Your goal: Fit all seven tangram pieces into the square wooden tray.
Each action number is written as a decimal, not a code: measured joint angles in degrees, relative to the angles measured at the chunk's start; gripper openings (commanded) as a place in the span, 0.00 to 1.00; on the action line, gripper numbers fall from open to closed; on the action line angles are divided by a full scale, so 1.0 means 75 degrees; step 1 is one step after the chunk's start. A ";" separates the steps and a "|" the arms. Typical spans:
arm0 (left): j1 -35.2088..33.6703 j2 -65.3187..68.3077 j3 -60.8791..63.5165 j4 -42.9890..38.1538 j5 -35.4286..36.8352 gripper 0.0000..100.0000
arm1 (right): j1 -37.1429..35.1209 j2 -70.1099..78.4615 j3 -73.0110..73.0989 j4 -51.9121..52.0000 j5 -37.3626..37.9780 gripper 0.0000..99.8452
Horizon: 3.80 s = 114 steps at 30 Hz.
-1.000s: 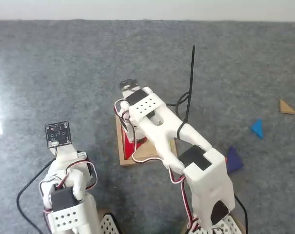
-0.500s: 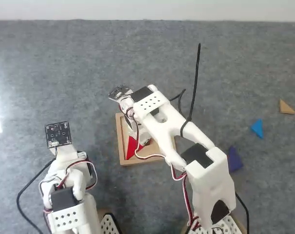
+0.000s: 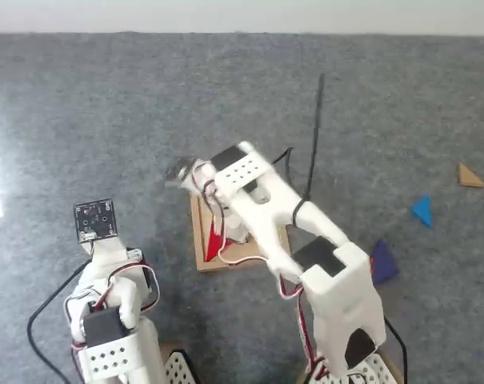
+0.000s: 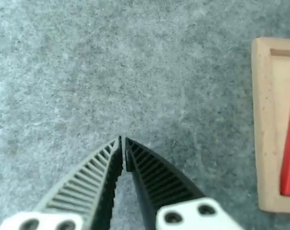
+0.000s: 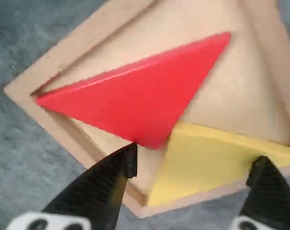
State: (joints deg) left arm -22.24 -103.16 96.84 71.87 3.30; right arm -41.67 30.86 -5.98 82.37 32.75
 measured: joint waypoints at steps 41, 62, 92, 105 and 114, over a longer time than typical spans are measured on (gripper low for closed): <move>0.0000 0.0000 0.0000 0.0000 0.0000 0.01 | -0.0844 0.0176 -0.0680 -0.0621 -0.0856 0.07; 0.0000 0.0000 0.0000 0.0000 0.0000 0.01 | -0.0821 -0.0774 -0.0574 -0.1301 -0.2508 0.07; 0.0000 0.0000 0.0000 0.0000 0.0000 0.01 | -0.0832 -0.0352 0.0457 -0.2309 -0.1922 0.21; 0.0000 0.0000 0.0000 0.0000 0.0000 0.01 | -0.0563 -0.0258 -0.0141 -0.0926 -0.1383 0.04; 0.0000 0.0000 0.0000 0.0000 0.0000 0.01 | -0.0070 -0.1360 -0.0141 0.0410 -0.0610 0.04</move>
State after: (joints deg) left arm -22.24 -103.16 96.84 71.87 3.30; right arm -42.20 20.66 -7.03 85.45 28.18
